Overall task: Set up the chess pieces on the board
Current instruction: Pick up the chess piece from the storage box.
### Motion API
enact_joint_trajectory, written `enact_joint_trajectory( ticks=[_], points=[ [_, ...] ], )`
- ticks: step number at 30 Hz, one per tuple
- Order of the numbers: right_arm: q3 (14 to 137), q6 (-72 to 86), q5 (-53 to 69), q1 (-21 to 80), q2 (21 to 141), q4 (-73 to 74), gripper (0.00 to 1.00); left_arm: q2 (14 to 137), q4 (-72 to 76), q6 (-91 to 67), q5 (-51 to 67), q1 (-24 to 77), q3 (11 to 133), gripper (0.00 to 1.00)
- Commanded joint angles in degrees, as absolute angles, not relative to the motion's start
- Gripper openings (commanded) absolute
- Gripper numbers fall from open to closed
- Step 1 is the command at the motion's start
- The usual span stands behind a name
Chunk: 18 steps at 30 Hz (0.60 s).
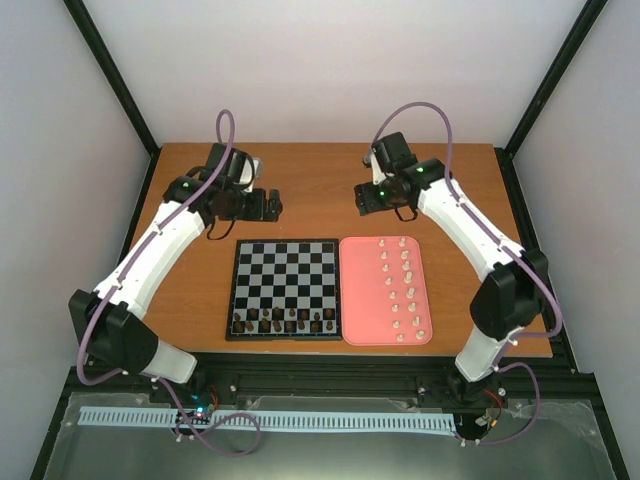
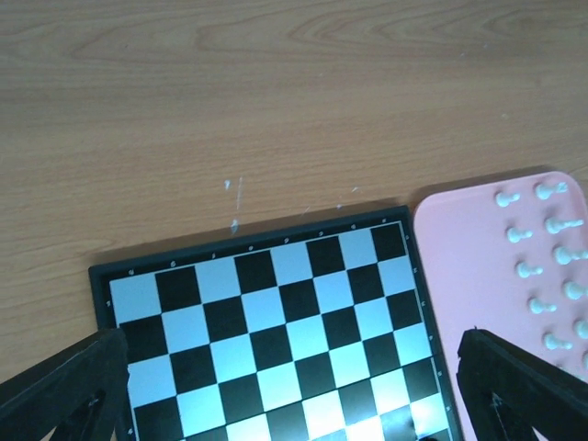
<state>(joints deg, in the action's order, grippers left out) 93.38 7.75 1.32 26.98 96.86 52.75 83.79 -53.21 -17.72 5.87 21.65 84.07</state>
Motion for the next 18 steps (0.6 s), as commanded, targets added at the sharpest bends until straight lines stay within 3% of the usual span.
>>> enact_joint_trajectory(
  ticks=[1, 6, 10, 18],
  points=[
    [97.32, 8.30, 0.43, 26.09, 103.40, 56.03, 0.72, 81.90, -54.25, -16.11, 2.97, 20.93, 81.91, 1.00],
    [100.91, 8.31, 1.89, 24.22, 108.45, 58.22, 0.64, 81.11, -52.97, -17.59, 8.03, 13.96, 77.48, 1.00],
    [102.67, 8.20, 1.58, 21.11, 111.25, 60.63, 0.63, 80.70, -52.62, -16.12, 9.71, 8.14, 75.73, 1.00],
    [95.06, 6.23, -0.36, 15.41, 110.14, 62.43, 0.59, 83.16, -54.20, -12.13, 7.36, 5.84, 75.86, 1.00]
  ],
)
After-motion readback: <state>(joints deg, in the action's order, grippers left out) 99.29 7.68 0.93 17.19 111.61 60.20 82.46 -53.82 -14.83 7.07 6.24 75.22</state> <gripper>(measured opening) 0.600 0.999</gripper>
